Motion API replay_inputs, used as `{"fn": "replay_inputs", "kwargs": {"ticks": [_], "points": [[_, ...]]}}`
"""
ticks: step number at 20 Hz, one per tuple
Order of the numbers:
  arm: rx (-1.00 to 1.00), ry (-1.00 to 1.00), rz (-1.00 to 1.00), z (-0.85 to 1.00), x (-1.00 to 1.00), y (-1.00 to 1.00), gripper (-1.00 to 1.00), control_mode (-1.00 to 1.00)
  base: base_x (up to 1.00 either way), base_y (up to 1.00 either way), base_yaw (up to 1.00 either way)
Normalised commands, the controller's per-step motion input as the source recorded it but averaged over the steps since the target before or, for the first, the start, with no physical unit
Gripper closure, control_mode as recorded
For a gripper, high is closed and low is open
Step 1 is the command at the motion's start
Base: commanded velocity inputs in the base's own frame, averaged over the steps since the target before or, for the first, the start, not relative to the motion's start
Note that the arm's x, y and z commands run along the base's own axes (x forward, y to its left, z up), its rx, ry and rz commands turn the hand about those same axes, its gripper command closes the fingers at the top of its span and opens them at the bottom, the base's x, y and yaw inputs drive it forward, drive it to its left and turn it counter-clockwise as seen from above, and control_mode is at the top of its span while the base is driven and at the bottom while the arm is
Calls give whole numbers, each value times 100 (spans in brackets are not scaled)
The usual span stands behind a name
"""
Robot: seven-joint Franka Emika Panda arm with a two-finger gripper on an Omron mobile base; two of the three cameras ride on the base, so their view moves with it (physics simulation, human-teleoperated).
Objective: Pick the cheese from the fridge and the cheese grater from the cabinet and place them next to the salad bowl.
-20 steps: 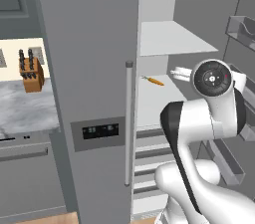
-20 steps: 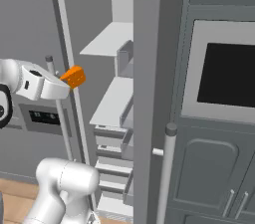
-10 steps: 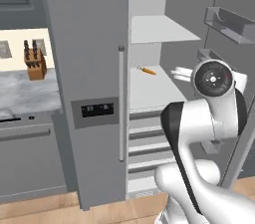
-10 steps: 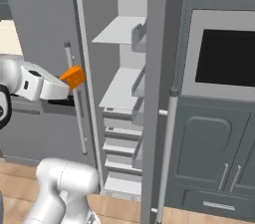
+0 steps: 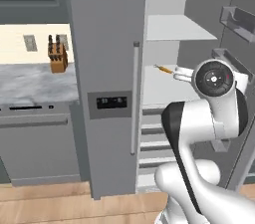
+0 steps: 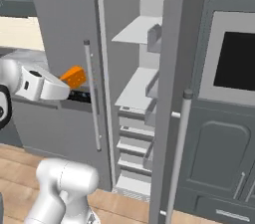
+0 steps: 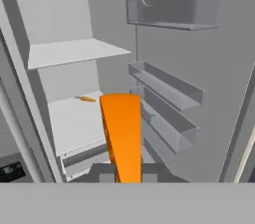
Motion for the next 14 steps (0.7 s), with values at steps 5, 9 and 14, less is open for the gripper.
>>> {"fn": "replay_inputs", "kwargs": {"ticks": [5,9,14], "points": [[0,0,0,0,0,0,100,100,-19,24,51],[0,0,0,0,0,0,100,100,-6,21,56],[0,0,0,0,0,0,100,100,-3,43,59]]}}
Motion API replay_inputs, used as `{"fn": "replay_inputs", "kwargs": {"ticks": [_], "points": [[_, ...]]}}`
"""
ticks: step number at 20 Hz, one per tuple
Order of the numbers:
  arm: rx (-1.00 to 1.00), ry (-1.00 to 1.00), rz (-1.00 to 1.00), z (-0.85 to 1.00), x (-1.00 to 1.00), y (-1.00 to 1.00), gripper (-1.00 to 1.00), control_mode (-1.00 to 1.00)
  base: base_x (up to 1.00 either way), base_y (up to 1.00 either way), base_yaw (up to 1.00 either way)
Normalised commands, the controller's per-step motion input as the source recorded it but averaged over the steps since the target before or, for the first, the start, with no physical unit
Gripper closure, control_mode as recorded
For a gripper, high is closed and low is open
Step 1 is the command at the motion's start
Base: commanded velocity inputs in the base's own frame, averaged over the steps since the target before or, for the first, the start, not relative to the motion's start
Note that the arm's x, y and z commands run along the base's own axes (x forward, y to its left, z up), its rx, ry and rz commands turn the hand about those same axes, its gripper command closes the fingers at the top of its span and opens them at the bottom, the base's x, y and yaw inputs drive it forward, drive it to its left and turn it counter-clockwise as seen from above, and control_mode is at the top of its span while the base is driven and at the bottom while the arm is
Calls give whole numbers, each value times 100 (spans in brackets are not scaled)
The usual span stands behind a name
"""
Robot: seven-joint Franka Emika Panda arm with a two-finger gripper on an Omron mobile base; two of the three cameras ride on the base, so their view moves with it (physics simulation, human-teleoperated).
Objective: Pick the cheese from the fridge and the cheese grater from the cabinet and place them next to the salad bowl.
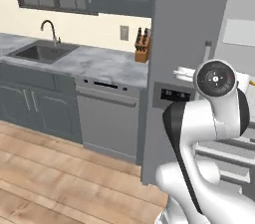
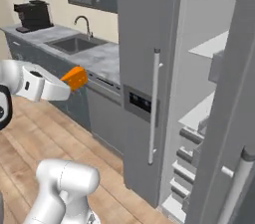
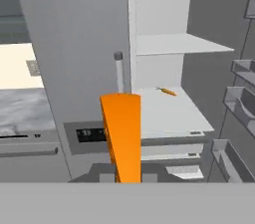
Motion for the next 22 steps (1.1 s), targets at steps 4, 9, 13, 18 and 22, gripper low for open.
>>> {"fn": "replay_inputs", "kwargs": {"ticks": [4,9,13,18,22], "points": [[0,0,0,0,0,0,100,100,-6,39,63],[0,0,0,0,0,0,100,100,-12,43,61],[0,0,0,0,0,0,100,100,-35,74,62],[0,0,0,0,0,0,100,100,-42,66,65],[0,0,0,0,0,0,100,100,-50,56,67]]}}
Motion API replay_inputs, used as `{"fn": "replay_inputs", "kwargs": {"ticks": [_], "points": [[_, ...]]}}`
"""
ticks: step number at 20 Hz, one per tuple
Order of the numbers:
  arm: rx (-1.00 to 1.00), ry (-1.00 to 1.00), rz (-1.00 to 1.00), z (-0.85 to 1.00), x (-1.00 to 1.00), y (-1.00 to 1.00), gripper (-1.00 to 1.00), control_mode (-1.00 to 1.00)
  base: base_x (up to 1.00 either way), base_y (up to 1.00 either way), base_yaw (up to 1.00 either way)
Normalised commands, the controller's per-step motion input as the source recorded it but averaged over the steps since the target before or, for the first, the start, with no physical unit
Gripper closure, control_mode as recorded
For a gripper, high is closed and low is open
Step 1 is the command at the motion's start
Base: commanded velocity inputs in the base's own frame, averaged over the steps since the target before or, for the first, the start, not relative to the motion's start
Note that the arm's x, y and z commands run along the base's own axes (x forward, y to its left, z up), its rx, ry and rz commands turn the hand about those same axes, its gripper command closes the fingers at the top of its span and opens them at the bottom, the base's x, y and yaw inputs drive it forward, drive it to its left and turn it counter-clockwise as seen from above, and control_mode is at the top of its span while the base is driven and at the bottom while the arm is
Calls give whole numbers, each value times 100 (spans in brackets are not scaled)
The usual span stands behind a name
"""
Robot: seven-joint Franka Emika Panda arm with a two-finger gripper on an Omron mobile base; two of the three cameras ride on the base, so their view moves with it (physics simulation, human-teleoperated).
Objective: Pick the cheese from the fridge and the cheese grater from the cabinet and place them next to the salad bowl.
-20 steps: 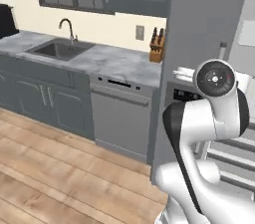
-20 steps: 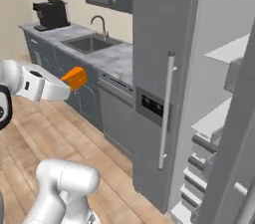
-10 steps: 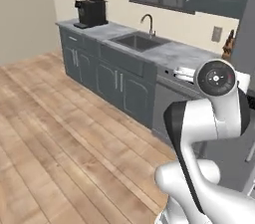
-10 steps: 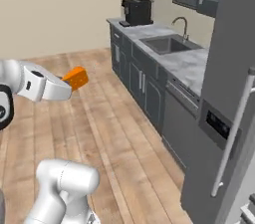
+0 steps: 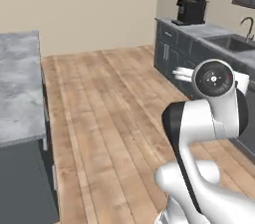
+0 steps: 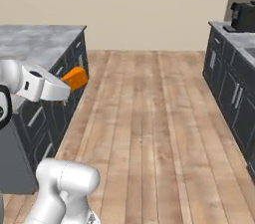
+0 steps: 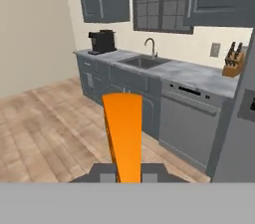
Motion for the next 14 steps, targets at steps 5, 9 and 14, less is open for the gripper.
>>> {"fn": "replay_inputs", "kwargs": {"ticks": [5,9,14], "points": [[0,0,0,0,0,0,100,100,-11,39,68],[0,0,0,0,0,0,100,100,13,31,74],[0,0,0,0,0,0,100,100,27,37,80]]}}
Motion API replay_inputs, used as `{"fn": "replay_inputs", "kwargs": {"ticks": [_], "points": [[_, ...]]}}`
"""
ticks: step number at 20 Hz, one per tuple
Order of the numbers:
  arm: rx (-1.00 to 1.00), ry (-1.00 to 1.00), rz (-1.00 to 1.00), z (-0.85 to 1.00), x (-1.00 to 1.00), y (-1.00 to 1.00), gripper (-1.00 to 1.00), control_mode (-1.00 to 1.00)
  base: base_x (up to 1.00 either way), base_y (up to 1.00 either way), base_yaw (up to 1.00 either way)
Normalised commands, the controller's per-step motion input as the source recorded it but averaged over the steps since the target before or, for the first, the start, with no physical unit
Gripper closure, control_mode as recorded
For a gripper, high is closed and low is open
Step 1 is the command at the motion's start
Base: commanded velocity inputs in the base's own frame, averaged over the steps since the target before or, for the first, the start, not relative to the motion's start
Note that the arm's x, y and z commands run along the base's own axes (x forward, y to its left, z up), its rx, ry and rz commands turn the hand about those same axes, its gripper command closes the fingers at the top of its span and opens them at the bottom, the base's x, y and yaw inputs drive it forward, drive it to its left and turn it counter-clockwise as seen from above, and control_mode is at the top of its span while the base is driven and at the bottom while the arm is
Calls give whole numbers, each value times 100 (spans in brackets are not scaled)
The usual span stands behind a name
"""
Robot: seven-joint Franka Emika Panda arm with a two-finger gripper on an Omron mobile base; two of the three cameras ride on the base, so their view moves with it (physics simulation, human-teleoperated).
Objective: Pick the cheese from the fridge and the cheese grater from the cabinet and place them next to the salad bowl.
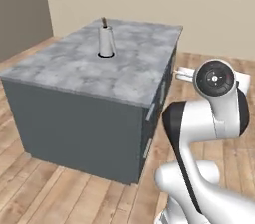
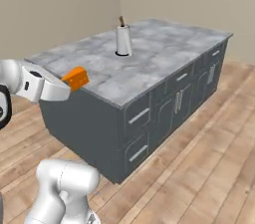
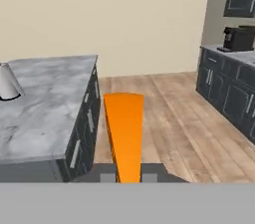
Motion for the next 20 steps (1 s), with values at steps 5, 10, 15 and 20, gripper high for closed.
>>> {"fn": "replay_inputs", "kwargs": {"ticks": [5,10,15,20], "points": [[0,0,0,0,0,0,100,100,22,27,79],[0,0,0,0,0,0,100,100,27,11,77],[0,0,0,0,0,0,100,100,24,1,72],[0,0,0,0,0,0,100,100,22,-1,67]]}}
